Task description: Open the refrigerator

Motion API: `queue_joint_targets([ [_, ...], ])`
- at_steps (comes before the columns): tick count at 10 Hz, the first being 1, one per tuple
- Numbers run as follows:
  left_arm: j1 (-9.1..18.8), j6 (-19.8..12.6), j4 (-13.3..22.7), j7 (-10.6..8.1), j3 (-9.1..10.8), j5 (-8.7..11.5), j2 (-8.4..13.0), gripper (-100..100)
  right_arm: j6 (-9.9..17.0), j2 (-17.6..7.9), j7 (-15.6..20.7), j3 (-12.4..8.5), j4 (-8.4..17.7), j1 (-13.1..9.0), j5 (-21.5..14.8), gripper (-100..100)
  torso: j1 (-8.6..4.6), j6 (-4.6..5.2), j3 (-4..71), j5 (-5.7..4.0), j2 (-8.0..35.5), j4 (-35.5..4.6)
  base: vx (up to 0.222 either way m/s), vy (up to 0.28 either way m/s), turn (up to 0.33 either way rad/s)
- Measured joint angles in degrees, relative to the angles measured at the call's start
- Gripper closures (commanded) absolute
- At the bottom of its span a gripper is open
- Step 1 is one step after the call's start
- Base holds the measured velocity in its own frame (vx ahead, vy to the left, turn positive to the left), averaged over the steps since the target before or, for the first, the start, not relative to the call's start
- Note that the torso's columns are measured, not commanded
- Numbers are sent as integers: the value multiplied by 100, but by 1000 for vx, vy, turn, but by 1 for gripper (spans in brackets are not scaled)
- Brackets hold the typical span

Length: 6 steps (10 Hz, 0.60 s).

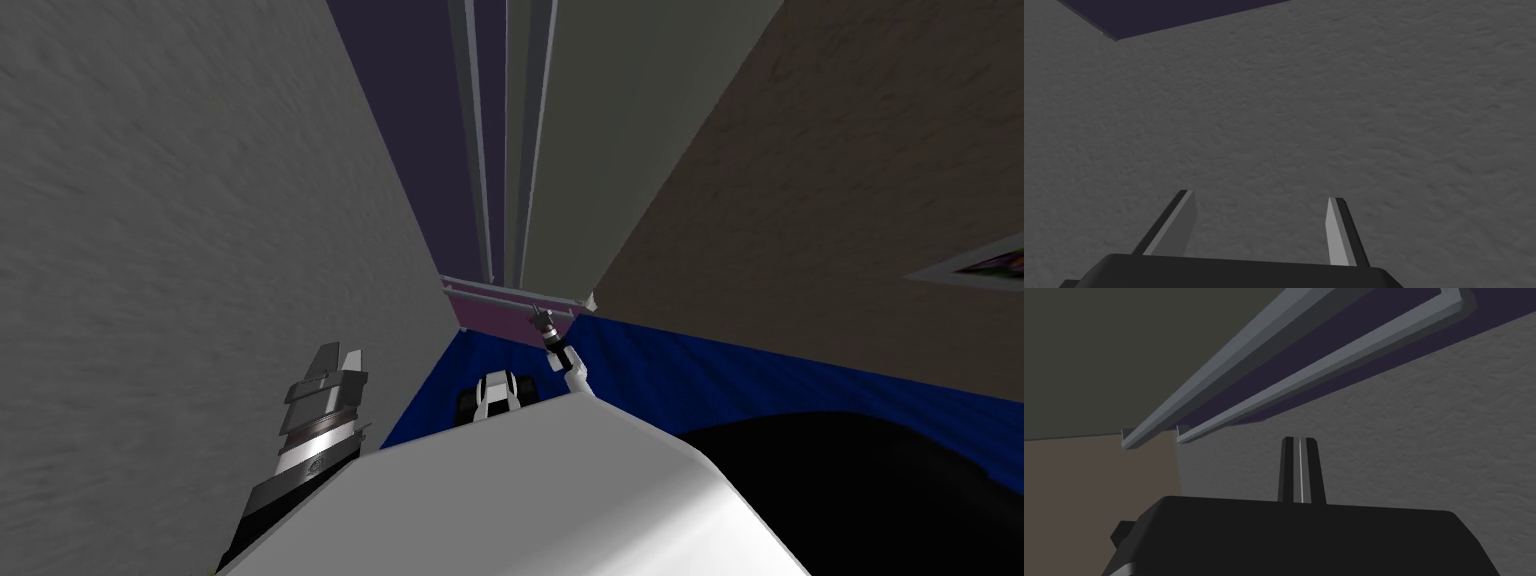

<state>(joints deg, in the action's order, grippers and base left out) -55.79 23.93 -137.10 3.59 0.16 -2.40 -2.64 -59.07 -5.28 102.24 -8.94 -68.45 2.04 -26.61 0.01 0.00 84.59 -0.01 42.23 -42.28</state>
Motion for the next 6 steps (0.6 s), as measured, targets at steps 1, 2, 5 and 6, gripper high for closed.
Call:
queue_joint_targets([
  [1, 0, 0, 0, 0, 0, 0, 0, 0, -1, -69, -121, 82, -13, -24, -38, 100, 9, 0, 4, 3, -5, 2, -92, -63, 17],
  [2, -2, 0, 0, 0, 0, 0, -1, 0, -2, -76, -147, 91, -14, -24, -42, -100, 30, 1, 19, 8, -32, 8, 70, 46, -78],
  [5, -6, 1, 0, 0, -1, 0, -2, 0, 198, -107, -81, -46, -33, -26, -29, -100, 18, 0, 21, 6, -31, 10, 159, 113, -46],
  [6, -6, 1, 0, 0, -1, 0, -1, 0, 240, -112, -46, -98, 20, -56, -19, -100, 5, 0, 6, 1, -8, 3, 187, 117, -59],
])
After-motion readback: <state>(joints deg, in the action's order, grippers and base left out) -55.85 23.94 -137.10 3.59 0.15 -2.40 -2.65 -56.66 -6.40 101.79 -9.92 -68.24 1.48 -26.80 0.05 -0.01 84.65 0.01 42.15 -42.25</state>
